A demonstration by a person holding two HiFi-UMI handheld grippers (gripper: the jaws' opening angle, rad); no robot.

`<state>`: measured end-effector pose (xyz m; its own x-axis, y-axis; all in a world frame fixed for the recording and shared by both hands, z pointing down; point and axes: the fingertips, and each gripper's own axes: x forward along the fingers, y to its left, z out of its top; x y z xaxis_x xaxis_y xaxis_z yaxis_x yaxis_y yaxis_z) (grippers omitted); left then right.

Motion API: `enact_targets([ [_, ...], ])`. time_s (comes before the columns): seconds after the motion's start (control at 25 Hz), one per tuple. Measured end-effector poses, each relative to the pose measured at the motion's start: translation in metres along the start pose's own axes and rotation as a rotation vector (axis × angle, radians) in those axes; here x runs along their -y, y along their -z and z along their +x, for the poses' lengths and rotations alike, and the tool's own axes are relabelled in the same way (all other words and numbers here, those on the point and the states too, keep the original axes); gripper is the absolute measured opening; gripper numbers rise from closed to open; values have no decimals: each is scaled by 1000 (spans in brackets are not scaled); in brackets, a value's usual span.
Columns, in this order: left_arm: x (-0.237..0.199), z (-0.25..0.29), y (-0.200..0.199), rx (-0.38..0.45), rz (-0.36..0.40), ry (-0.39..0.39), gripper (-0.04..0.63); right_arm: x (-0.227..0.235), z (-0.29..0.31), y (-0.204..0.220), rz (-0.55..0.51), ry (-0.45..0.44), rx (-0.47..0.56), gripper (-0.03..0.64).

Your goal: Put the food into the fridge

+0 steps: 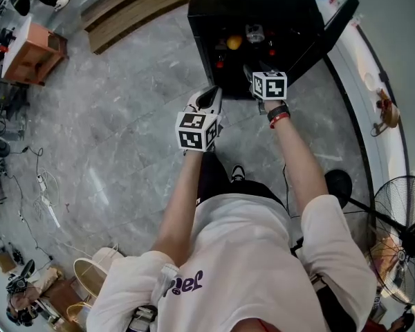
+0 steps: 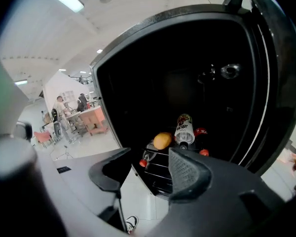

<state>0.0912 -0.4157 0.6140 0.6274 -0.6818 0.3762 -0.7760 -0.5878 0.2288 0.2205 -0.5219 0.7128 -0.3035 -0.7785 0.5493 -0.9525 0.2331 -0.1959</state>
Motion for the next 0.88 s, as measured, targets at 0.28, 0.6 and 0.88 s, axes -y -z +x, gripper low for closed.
enact_targets([
  [0.28,17,-37,7,9,24,-17,18,-19,-54,13,-15,5,14,195],
  [0.6,30,-70,14,26,41,-41,18,-24,-111,17,-35,19,44,146],
  [0.88,47,-100,12,49,62,-43,18,-35,-162,18,-15,21,98,120],
])
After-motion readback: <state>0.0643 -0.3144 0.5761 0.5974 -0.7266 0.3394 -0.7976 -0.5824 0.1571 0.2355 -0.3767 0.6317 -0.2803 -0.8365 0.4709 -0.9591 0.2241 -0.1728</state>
